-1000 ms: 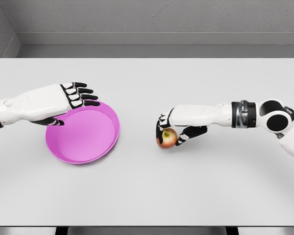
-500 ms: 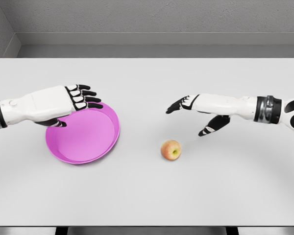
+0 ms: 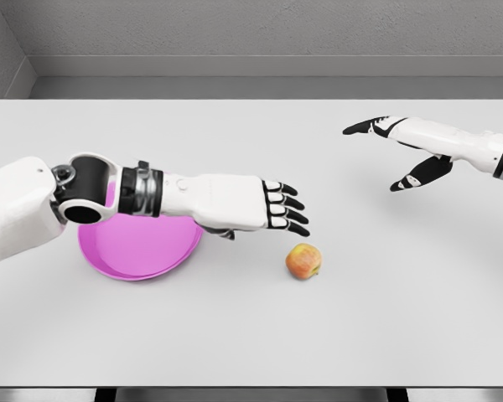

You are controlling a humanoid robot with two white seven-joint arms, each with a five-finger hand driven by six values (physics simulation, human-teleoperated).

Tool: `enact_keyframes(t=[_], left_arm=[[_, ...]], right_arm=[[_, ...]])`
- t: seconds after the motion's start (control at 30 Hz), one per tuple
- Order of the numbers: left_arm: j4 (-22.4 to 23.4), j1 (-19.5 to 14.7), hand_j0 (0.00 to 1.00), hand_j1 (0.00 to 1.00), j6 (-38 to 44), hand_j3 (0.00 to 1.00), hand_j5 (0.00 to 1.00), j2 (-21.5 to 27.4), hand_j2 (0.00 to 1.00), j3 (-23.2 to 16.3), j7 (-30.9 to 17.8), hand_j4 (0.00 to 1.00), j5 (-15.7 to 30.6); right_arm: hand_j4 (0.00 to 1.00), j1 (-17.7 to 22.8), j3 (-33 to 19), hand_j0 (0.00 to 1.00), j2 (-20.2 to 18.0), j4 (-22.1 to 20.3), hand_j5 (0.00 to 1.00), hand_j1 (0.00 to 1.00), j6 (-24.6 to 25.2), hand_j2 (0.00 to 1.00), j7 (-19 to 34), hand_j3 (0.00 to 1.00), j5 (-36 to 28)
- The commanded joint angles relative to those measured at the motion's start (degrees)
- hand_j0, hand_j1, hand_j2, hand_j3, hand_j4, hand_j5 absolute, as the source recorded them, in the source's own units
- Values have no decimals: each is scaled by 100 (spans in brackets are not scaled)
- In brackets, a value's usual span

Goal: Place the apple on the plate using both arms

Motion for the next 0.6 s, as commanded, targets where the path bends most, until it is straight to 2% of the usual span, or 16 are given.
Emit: enact_keyframes(t=[0.0,0.07,0.17,0.27,0.57], left_arm=[[337,-9,100,100,5,100,100,-278,100,-199,-13,100,20],[355,-26,100,100,5,100,100,-295,100,-199,-13,100,29],[486,-26,100,100,5,100,100,-576,100,-217,-13,100,-32],[504,-176,100,100,5,100,100,-805,100,-454,-30,100,-68],[328,-176,100,100,5,100,100,-928,100,-665,-39,100,-208]], right_arm=[[100,0,3,100,12,-5,100,100,16,100,-2,100,-44],[100,0,29,100,12,-5,100,100,16,100,-2,100,-44],[100,0,38,100,12,-5,100,100,16,100,-2,100,-44],[100,0,38,100,20,-5,100,100,16,100,-2,100,-44],[100,-18,38,100,29,4,100,100,16,100,-2,100,-44]])
